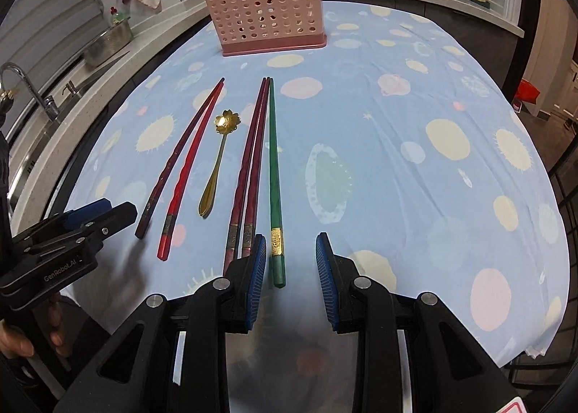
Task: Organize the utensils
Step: 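Open both tools to release the chopsticks and move back over the table, then grasp a dark-red chopstick with the left tool while the right tool grasps the green chopstick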
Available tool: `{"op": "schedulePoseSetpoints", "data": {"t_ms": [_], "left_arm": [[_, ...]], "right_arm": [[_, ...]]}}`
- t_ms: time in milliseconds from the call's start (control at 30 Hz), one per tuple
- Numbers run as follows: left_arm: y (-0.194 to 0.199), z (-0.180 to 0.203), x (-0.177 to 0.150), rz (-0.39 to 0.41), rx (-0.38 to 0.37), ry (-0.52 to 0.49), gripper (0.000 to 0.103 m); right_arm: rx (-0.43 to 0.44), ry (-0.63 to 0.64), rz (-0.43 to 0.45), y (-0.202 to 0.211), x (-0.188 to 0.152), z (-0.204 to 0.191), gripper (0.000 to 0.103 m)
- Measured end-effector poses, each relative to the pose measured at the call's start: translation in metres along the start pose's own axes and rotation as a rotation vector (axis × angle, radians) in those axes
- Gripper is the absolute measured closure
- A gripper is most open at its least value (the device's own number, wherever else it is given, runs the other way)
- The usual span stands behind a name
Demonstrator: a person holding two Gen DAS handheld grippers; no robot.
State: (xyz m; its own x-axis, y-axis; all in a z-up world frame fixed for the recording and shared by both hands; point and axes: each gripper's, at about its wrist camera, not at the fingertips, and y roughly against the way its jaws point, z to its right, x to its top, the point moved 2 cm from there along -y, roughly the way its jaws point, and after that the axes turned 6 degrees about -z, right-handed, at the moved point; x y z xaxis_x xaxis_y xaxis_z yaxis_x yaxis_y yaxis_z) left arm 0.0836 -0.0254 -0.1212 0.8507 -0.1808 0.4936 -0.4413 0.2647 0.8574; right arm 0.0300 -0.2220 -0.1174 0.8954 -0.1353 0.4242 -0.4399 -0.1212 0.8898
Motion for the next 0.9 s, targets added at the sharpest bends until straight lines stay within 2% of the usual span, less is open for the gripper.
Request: {"op": "schedulePoseSetpoints", "data": {"t_ms": [367, 767, 833, 900], "left_arm": [[-0.008, 0.000, -0.002, -0.027, -0.017, 0.009, 0.050], [-0.015, 0.005, 0.000, -0.030, 0.001, -0.003, 0.052], [-0.015, 0.006, 0.001, -0.027, -0.003, -0.008, 0.056], [-0.017, 0.009, 0.002, -0.025, -0.001, -0.020, 0.066]], "right_arm": [[0.005, -0.006, -0.029, -0.014, 0.002, 0.000, 0.076], [-0.008, 0.009, -0.023, -0.020, 0.002, -0.001, 0.078], [-0.007, 0.008, -0.023, -0.020, 0.002, -0.002, 0.079], [-0.009, 0.010, -0.023, -0.020, 0.002, -0.002, 0.079]]}}
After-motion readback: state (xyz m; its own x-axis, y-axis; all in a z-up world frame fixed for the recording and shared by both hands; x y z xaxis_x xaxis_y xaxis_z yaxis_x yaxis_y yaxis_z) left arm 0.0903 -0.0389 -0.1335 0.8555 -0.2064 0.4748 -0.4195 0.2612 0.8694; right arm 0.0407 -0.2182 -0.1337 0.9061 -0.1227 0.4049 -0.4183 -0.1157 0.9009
